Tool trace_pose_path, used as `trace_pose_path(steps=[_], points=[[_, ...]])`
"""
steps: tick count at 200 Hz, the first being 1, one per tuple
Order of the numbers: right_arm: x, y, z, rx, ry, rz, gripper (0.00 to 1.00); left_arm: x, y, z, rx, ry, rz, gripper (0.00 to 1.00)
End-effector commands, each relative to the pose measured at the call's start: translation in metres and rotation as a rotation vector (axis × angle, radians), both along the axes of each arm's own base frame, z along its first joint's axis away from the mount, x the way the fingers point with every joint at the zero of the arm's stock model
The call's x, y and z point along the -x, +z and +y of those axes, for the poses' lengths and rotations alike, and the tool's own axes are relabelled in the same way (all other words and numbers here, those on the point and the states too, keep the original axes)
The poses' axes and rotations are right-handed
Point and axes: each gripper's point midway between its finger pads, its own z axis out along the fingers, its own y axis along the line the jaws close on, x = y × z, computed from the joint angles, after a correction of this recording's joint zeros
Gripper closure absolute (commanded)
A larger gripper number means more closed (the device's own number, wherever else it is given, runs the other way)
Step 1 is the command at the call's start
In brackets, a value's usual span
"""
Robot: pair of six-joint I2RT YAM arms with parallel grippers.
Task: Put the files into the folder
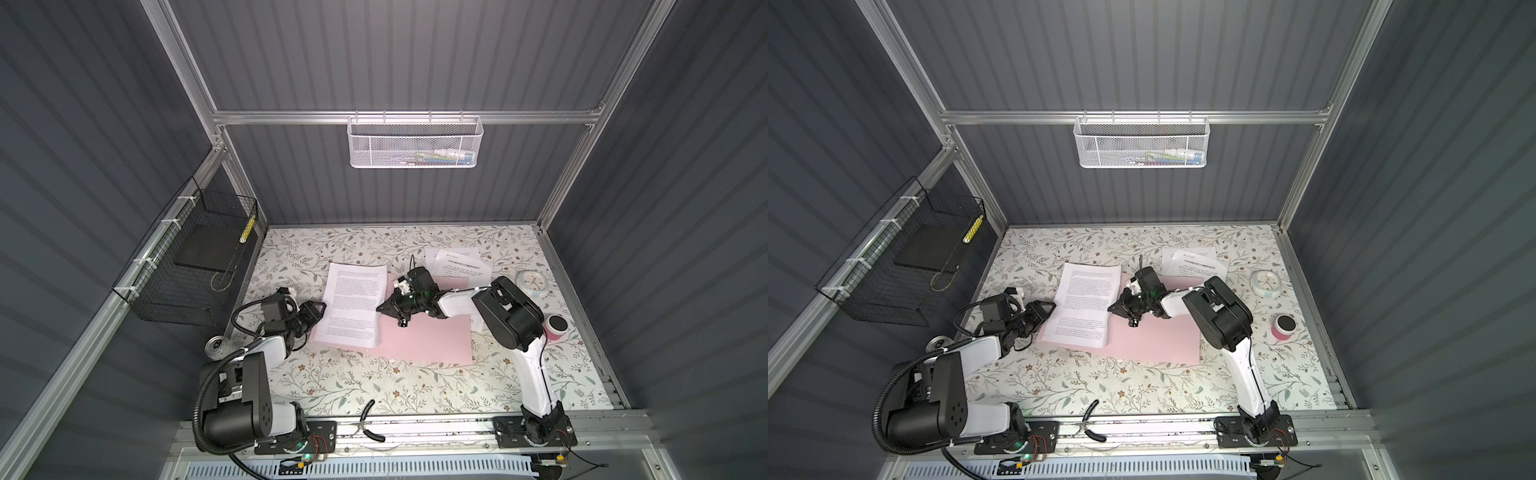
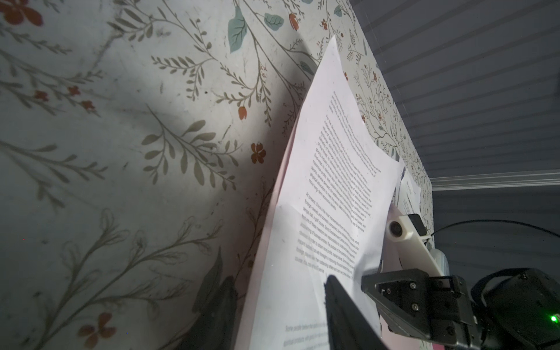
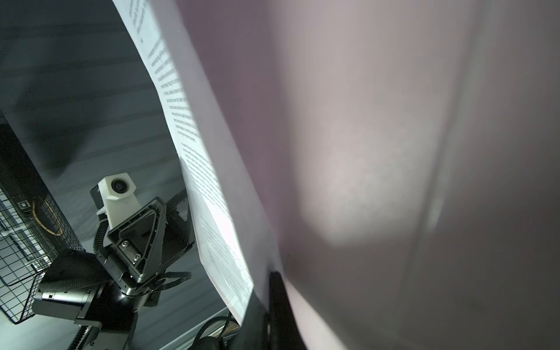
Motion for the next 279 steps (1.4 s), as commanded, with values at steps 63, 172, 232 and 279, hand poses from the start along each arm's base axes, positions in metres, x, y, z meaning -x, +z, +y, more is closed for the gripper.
trace_pose_path(steps=[63,172,232,279], points=[[-0.003,0.01,-0.021,0.04,0.0,-0.065,1.0,0.001,0.003,-0.007,0.015,-0.031,0.005,0.74],[-0.011,0.005,-0.021,0.002,-0.02,-0.028,1.0,0.0,0.001,-0.01,0.027,-0.041,0.007,0.75],[-0.002,0.001,-0.002,-0.021,-0.013,-0.003,1.0,0.0,0.002,-0.009,0.021,-0.039,0.005,0.73],[0.003,-0.001,0.0,0.009,0.04,-0.045,1.0,0.001,0.002,-0.008,0.017,-0.038,0.005,0.7]])
